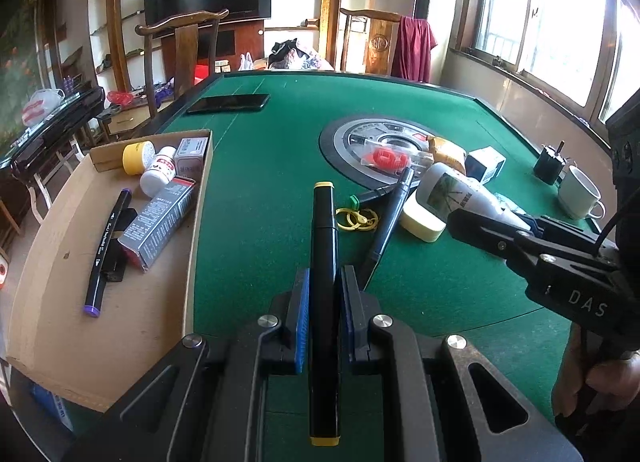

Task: Organize objects
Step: 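Grasp the tall white bottle with the right tool while the left tool holds the marker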

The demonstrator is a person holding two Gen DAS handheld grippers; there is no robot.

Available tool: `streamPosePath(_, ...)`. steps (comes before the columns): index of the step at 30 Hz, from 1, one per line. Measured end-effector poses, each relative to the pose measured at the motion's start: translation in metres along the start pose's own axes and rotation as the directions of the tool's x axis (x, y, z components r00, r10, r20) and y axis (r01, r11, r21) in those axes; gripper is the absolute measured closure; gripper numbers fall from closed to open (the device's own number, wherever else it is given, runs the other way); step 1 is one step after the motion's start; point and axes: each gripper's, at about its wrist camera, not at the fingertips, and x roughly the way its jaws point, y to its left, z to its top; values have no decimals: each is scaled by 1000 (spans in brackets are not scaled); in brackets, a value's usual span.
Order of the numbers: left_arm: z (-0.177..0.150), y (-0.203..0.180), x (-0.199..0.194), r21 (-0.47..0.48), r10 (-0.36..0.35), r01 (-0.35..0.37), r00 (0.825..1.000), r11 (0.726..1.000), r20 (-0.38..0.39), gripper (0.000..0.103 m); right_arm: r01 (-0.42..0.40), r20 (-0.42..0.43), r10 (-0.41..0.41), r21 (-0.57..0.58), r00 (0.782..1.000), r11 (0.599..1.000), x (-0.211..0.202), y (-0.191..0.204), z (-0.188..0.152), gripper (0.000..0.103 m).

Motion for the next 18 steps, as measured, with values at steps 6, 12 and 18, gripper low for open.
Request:
streamPosePath(6, 1, 6, -7, -13, -14, 15, 1000, 1000, 12, 91, 2, -3, -2, 1, 1000, 1000, 1, 0, -2, 71)
streamPosePath(12, 4, 14, -14, -31, -20, 21, 999, 999, 26, 91, 0, -5, 1, 20, 1000, 1000, 2, -6, -2, 71)
streamPosePath(18, 9, 24, -20, -57, -25, 27, 999, 998, 39, 91, 3, -10, -3, 74, 1000, 997, 2, -21, -1, 71)
